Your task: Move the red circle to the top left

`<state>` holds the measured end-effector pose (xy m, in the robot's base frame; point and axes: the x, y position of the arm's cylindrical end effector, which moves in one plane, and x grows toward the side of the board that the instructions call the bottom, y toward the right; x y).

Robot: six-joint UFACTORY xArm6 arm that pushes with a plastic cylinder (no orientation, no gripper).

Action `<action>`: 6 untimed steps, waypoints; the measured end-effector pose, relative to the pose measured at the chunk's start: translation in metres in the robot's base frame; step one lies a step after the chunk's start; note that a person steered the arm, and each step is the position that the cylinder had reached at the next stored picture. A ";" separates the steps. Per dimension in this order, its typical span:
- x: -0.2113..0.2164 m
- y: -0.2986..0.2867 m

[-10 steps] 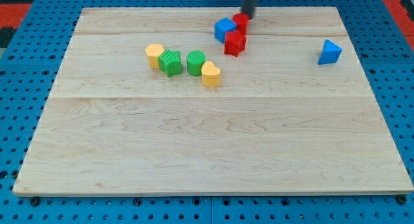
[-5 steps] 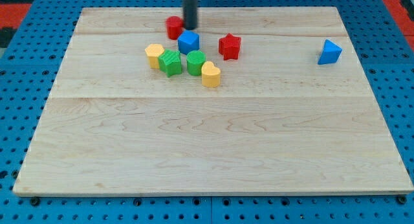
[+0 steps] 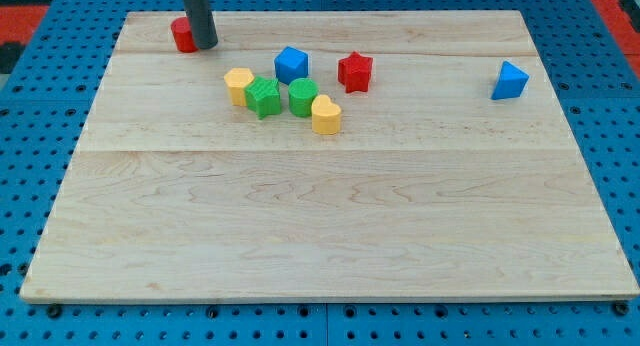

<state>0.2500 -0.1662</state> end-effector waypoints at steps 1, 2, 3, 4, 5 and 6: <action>0.000 -0.010; 0.000 -0.010; 0.000 -0.011; 0.002 -0.015; 0.002 -0.020; 0.002 -0.024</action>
